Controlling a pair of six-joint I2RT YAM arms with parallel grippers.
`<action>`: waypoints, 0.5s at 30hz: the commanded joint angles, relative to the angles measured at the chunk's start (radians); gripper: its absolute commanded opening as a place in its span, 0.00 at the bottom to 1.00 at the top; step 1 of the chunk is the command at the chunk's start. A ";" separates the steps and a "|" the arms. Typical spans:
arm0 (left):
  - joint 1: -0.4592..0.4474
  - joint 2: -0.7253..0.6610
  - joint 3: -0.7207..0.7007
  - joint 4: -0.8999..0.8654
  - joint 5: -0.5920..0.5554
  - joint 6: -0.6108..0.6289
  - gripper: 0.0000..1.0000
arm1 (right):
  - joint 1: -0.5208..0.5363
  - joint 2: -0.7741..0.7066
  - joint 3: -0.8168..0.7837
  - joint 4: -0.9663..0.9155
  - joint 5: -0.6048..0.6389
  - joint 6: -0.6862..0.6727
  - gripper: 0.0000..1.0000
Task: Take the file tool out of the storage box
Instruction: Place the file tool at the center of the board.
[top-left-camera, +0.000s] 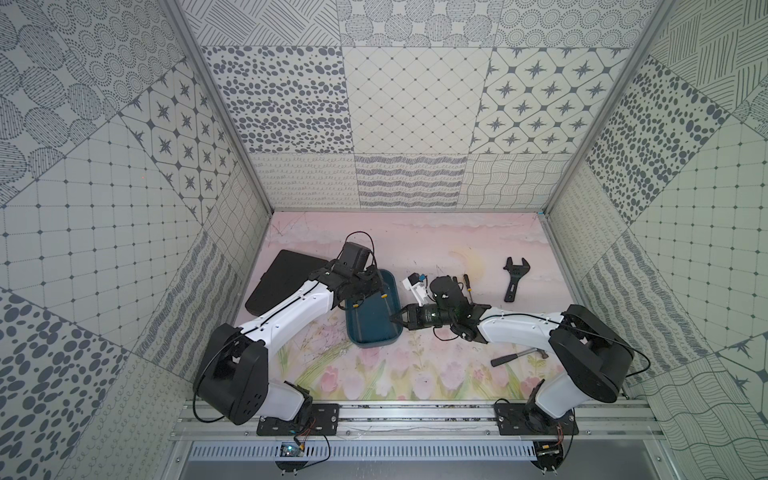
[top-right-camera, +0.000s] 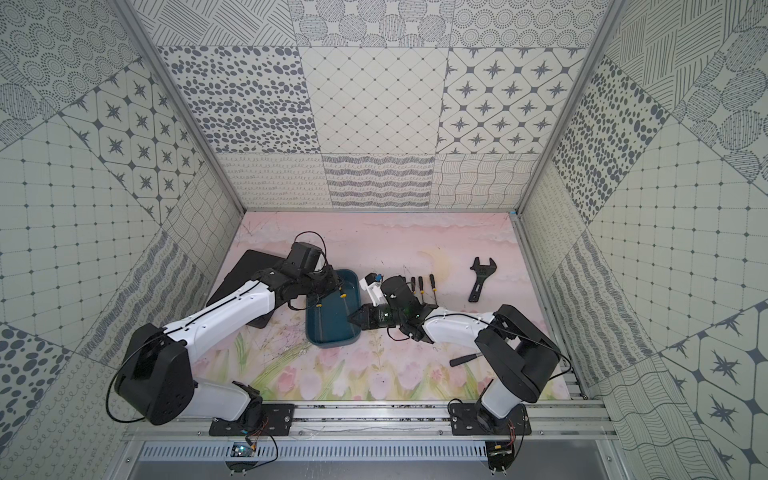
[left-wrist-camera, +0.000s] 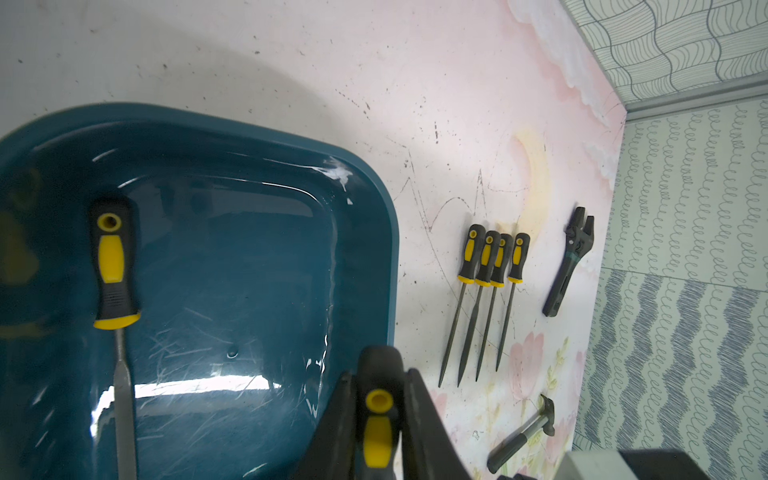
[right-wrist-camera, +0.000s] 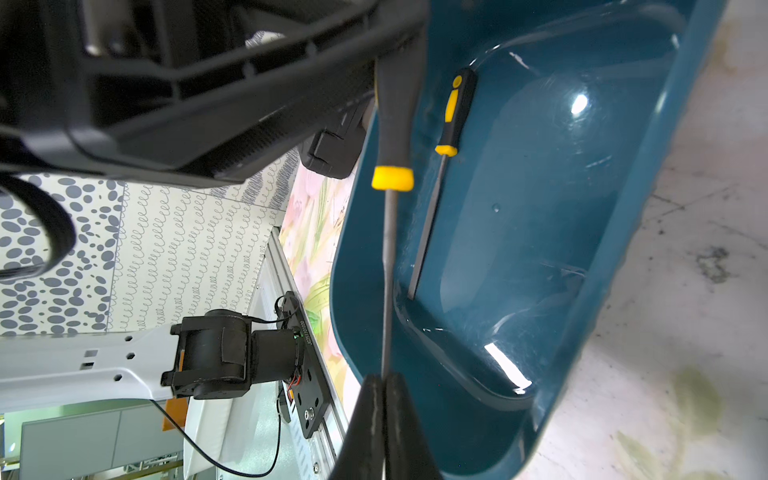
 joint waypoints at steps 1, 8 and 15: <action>0.001 -0.009 0.007 0.073 0.033 0.002 0.01 | 0.012 -0.039 0.039 -0.012 0.032 -0.040 0.00; 0.001 -0.004 0.062 0.083 0.103 0.101 0.44 | 0.077 -0.158 0.088 -0.328 0.390 -0.096 0.00; 0.004 -0.055 0.088 0.027 0.115 0.220 0.99 | 0.113 -0.206 0.130 -0.553 0.709 -0.051 0.00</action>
